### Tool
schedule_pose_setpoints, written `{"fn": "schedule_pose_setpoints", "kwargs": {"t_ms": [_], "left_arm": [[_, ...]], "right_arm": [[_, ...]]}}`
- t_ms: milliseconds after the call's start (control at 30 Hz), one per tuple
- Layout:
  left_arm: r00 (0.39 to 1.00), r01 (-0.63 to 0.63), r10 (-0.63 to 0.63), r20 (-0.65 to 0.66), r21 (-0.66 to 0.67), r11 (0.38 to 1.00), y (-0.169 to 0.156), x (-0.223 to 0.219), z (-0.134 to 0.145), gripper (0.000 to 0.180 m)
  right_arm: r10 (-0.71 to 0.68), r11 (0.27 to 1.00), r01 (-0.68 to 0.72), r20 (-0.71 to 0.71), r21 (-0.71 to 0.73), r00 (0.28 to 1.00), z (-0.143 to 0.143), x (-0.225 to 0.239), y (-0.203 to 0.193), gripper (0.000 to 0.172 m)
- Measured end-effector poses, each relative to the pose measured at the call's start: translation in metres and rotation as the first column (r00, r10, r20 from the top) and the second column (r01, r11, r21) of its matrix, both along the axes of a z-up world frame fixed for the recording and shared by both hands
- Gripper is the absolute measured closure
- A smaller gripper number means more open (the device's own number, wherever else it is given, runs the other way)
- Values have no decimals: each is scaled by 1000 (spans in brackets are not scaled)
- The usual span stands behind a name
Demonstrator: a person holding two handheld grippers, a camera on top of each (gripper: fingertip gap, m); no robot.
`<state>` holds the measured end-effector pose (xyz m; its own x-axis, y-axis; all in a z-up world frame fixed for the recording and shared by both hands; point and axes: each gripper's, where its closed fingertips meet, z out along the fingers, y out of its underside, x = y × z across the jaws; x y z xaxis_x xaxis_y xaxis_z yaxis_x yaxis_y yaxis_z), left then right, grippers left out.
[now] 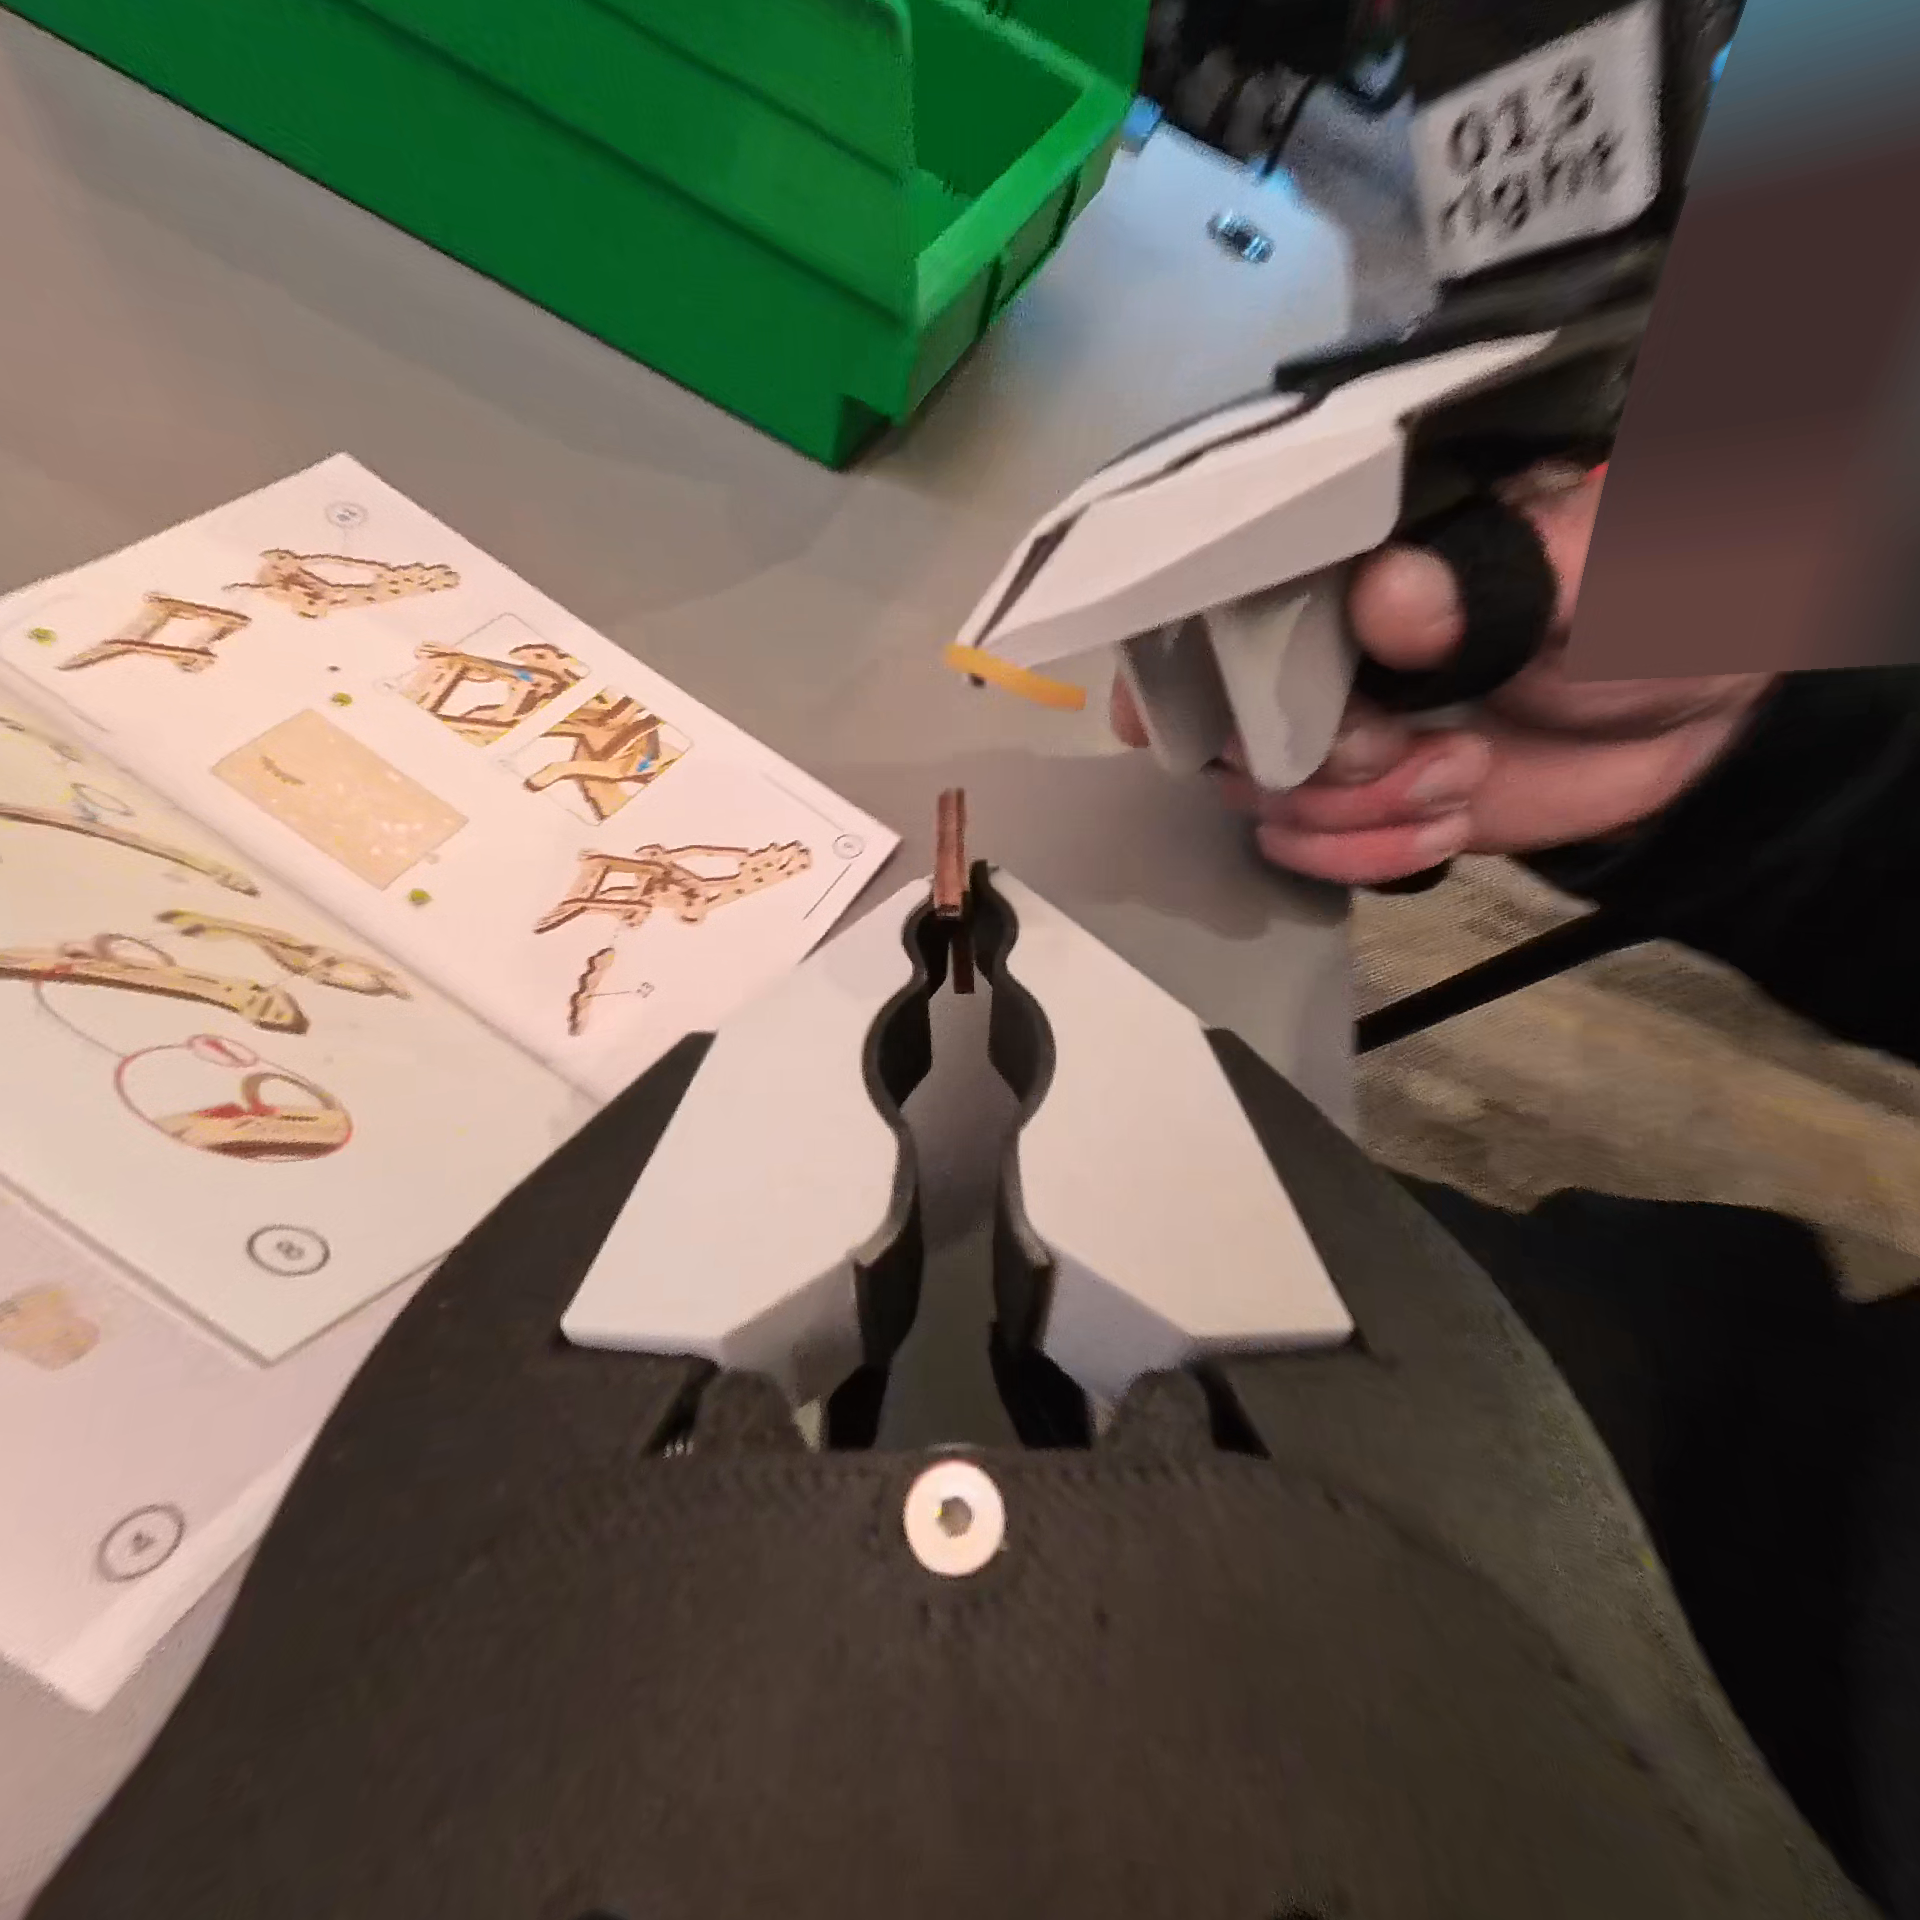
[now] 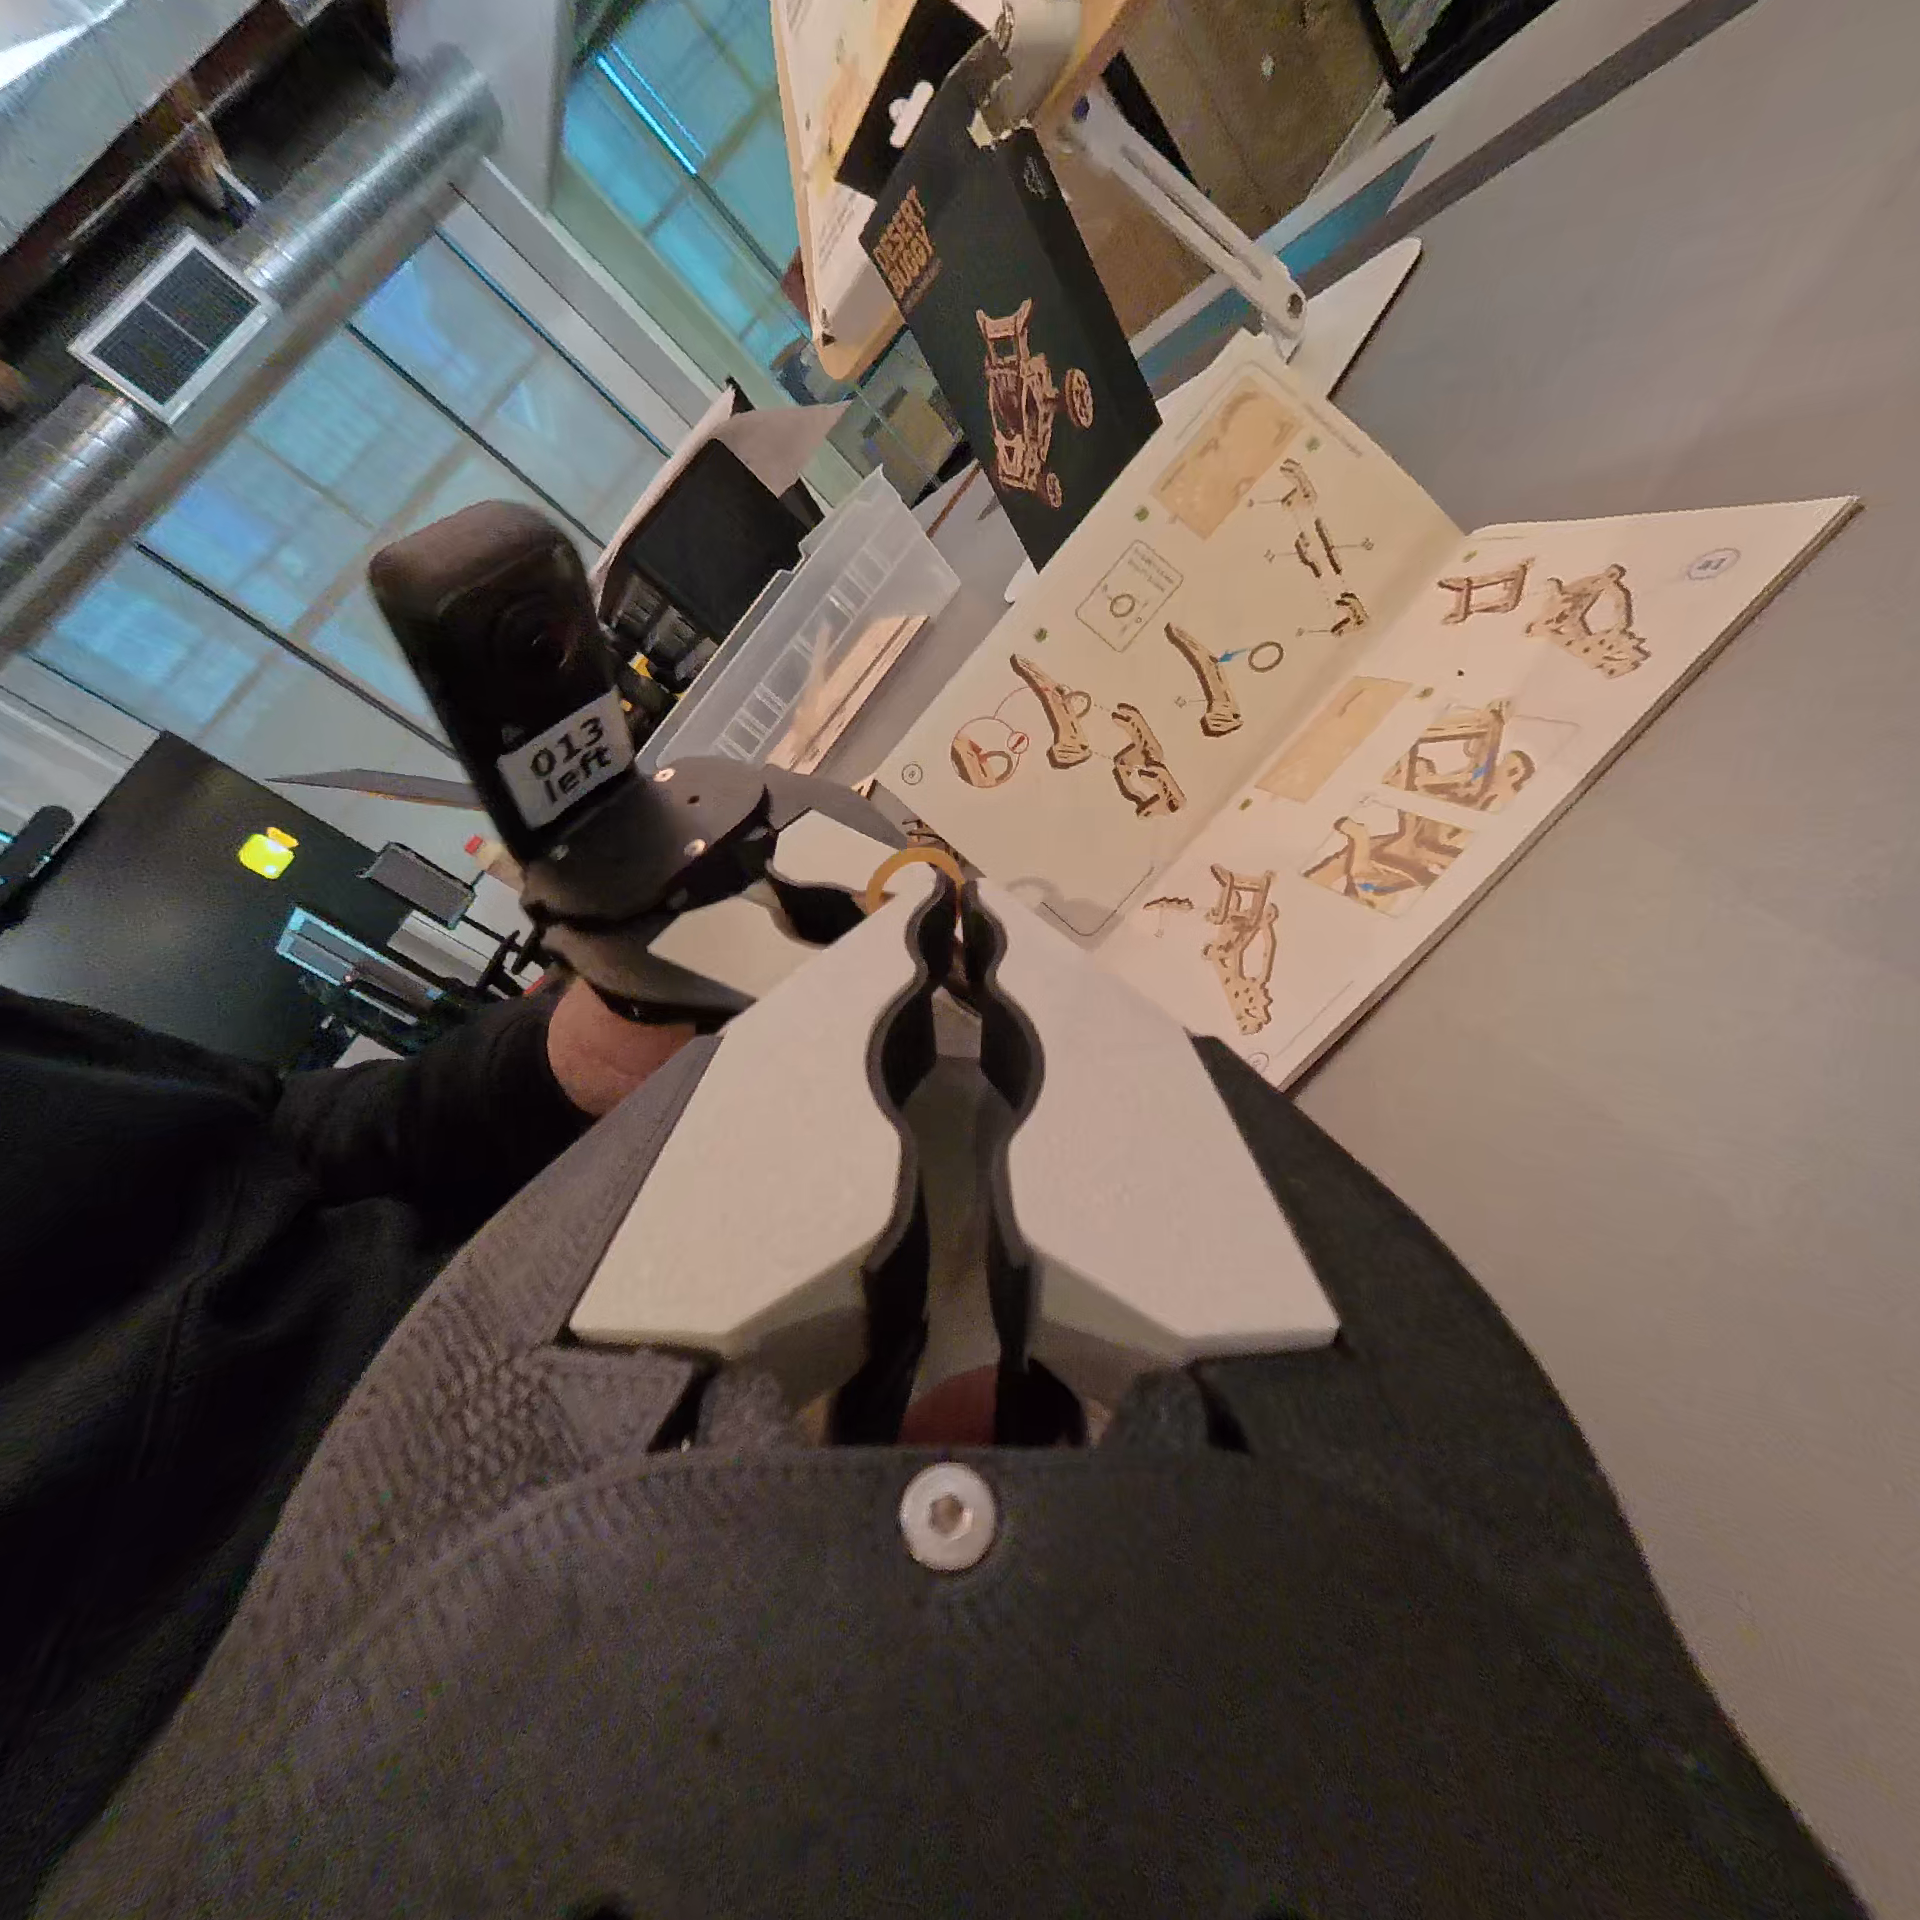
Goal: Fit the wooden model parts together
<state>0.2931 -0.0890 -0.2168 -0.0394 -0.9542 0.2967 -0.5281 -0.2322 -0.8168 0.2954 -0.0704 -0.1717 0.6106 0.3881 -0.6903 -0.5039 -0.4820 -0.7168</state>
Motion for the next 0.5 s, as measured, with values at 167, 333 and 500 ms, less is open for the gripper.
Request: {"fn": "schedule_pose_setpoints", "kwargs": {"t_ms": [167,333,500], "left_arm": [[983,87,-48,177,-222,971,-8,0,36,179],[913,249,-58,404,-438,864,-16,-7,81,179],[886,299,-6,463,-562,771,-13,-13,96,180]], "right_arm": [[-5,999,5,-3,44,1000,15,5,-1,172],[34,994,-28,-47,110,998,39,4,-5,172],[84,987,-71,-86,142,993,57,-5,-7,172]]}}
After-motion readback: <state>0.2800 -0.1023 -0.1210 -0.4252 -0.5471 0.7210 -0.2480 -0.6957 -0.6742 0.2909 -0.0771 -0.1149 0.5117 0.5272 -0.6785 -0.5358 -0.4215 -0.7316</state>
